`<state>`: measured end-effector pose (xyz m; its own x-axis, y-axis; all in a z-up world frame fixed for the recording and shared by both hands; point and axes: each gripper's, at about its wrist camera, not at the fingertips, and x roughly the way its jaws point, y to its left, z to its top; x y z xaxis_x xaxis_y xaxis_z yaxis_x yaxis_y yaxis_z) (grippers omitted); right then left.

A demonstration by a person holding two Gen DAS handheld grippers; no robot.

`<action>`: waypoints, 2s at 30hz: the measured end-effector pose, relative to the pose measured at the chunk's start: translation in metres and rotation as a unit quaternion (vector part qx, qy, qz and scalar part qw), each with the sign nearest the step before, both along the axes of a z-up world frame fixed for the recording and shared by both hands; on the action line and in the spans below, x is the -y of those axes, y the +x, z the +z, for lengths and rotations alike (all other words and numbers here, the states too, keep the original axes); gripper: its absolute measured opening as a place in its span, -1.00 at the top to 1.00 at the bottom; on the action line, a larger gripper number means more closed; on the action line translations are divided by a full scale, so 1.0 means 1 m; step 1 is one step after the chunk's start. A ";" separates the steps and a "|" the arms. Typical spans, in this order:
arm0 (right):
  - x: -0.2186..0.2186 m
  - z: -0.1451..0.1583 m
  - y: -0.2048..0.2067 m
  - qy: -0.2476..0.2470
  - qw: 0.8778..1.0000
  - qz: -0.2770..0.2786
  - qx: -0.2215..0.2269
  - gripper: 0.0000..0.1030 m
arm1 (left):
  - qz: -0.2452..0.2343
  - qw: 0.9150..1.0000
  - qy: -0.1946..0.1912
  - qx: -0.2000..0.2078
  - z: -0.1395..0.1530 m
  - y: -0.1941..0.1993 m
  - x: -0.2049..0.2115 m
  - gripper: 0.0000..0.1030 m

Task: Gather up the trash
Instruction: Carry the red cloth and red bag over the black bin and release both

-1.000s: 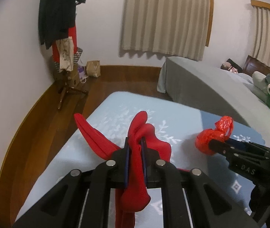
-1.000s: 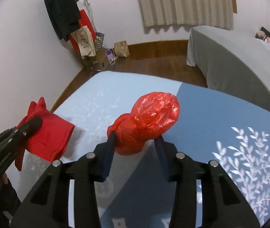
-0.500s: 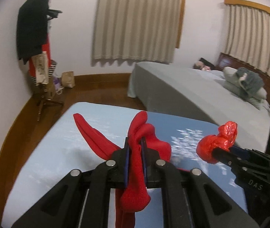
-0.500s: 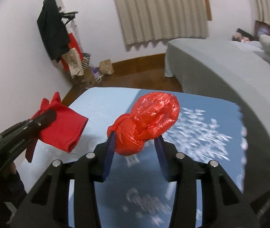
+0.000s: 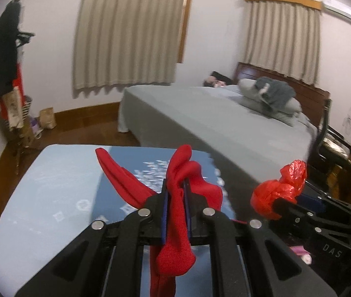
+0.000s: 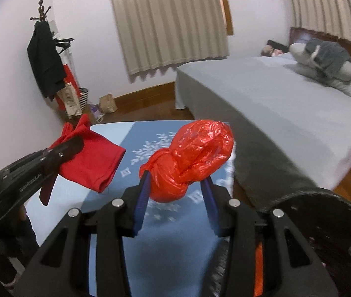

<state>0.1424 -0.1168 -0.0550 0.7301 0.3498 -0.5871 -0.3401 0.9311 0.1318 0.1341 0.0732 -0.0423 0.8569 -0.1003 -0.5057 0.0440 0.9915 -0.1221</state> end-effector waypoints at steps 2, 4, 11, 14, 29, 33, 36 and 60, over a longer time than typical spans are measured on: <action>0.015 0.006 -0.014 -0.005 1.000 -0.010 0.007 0.22 | -0.021 1.000 -0.002 0.000 0.004 -0.007 0.019 0.79; 0.029 0.010 -0.025 -0.007 1.000 -0.022 0.009 0.22 | -0.038 0.999 0.002 0.005 0.009 -0.015 0.035 0.79; 0.076 0.024 -0.060 -0.007 0.997 -0.068 0.027 0.21 | -0.090 0.996 0.007 0.016 0.019 -0.034 0.084 0.79; 0.098 0.025 -0.072 -0.007 0.996 -0.088 0.030 0.21 | -0.111 0.994 0.009 0.021 0.024 -0.042 0.103 0.79; 0.166 0.025 -0.121 -0.007 0.987 -0.158 0.039 0.21 | -0.192 0.981 0.016 0.030 0.033 -0.062 0.173 0.78; 0.182 0.023 -0.131 -0.008 0.983 -0.181 0.036 0.20 | -0.214 0.976 0.016 0.031 0.033 -0.062 0.192 0.78; 0.192 0.021 -0.138 -0.008 0.980 -0.196 0.034 0.20 | -0.230 0.973 0.018 0.030 0.031 -0.061 0.208 0.78; 0.228 -0.037 -0.106 -0.012 0.972 -0.230 -0.036 0.19 | -0.271 0.961 0.032 -0.037 -0.044 -0.018 0.258 0.78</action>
